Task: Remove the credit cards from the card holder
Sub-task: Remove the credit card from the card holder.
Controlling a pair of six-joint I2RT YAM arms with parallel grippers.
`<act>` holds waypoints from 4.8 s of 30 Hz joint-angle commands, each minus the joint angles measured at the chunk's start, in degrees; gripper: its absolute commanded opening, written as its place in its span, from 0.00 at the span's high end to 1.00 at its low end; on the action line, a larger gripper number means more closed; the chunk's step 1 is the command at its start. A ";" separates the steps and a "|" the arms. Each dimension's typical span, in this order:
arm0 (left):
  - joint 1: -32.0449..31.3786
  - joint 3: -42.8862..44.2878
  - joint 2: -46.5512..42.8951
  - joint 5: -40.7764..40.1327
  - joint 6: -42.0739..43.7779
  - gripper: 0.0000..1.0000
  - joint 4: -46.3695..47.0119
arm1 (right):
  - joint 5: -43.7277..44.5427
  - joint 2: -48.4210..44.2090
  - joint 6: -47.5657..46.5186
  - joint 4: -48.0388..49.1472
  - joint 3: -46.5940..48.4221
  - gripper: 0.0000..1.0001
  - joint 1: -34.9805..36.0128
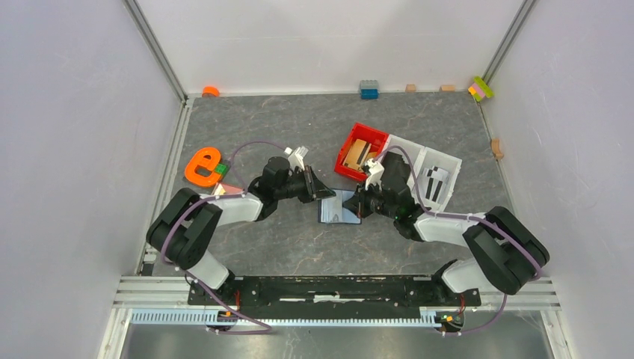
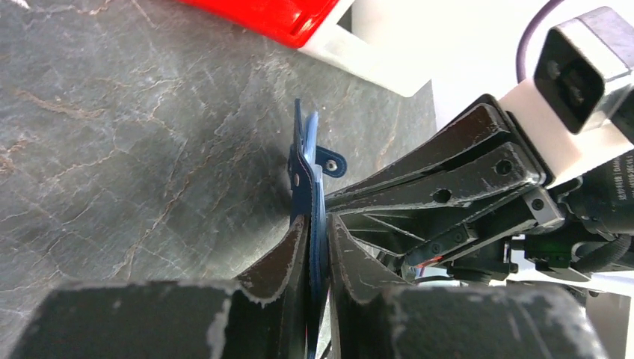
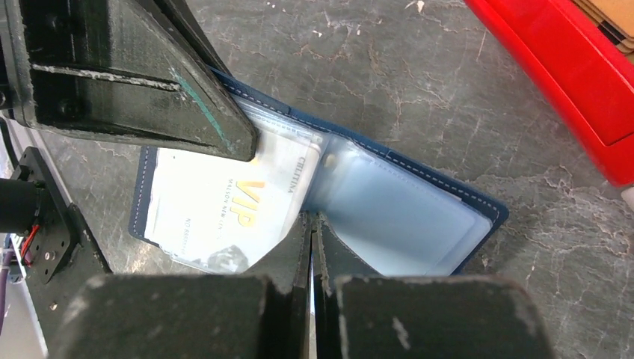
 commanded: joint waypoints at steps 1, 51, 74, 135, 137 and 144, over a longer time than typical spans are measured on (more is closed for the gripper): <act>-0.34 3.48 1.61 0.99 3.10 0.79 -2.78 | 0.46 1.29 -0.46 0.84 2.64 0.99 -0.08; 1.17 1.86 -1.71 4.25 4.93 0.64 -10.42 | 0.28 10.34 1.95 -0.37 4.80 0.96 0.00; 1.22 2.73 0.68 5.66 5.11 0.76 -9.39 | -0.98 10.86 3.06 0.92 4.89 0.96 1.15; 1.18 3.08 4.48 7.54 3.92 0.69 -6.01 | -2.56 11.22 3.20 1.42 5.59 0.94 2.03; 1.16 3.29 4.50 7.51 4.40 0.76 -6.44 | -2.56 11.14 3.17 1.41 5.59 0.93 2.03; 1.17 3.53 4.55 7.37 4.71 0.74 -7.05 | -2.80 11.26 3.20 1.50 5.67 0.91 2.03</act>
